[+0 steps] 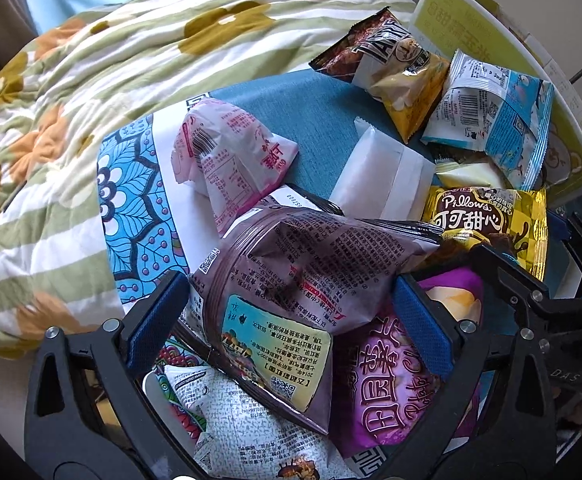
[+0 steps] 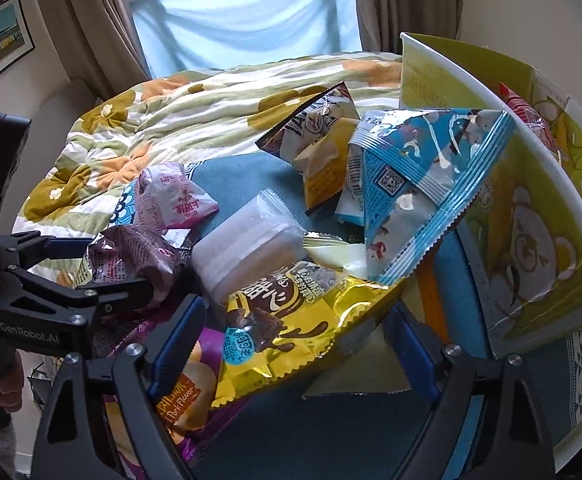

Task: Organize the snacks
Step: 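Withdraw both tools from the box and move toward the remaining snack bags, then grasp the gold Pillows bag with the right tool while the left tool grasps the dark brown bag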

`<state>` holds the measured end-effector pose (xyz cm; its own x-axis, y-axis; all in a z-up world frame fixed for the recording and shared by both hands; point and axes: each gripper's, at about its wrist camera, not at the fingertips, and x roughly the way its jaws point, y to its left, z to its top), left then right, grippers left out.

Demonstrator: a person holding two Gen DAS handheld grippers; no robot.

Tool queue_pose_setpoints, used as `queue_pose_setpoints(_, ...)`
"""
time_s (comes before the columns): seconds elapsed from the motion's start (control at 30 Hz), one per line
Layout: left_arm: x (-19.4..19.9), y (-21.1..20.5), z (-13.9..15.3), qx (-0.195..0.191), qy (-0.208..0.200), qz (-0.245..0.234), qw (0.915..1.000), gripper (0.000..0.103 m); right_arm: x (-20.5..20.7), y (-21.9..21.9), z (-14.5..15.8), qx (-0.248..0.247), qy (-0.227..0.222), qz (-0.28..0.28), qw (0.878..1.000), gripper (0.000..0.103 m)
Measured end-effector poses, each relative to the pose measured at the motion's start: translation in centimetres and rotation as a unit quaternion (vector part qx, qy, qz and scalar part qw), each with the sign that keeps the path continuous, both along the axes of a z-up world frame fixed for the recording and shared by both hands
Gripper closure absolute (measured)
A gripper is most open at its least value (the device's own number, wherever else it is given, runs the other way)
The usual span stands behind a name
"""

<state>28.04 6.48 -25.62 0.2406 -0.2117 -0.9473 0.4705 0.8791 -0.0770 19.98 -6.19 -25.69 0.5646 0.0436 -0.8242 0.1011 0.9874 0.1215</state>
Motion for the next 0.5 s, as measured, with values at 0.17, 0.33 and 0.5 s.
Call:
queue_pose_setpoints(0.17, -0.5, 0.1, 0.0, 0.003, -0.003, -0.005, 1.0, 0.013, 0.1, 0.2, 0.0, -0.013, 0.001, 0.001, 1.0, 0.031)
queue_pose_setpoints(0.33, -1.0, 0.4, -0.1, 0.007, 0.001, -0.005, 1.0, 0.02, 0.0, 0.4, 0.1, -0.019, 0.002, 0.003, 1.0, 0.033)
queue_pose_setpoints(0.5, -1.4, 0.4, 0.4, 0.01, -0.004, -0.003, 0.9999, 0.025, -0.1, 0.6, 0.1, -0.025, 0.002, 0.005, 1.0, 0.039)
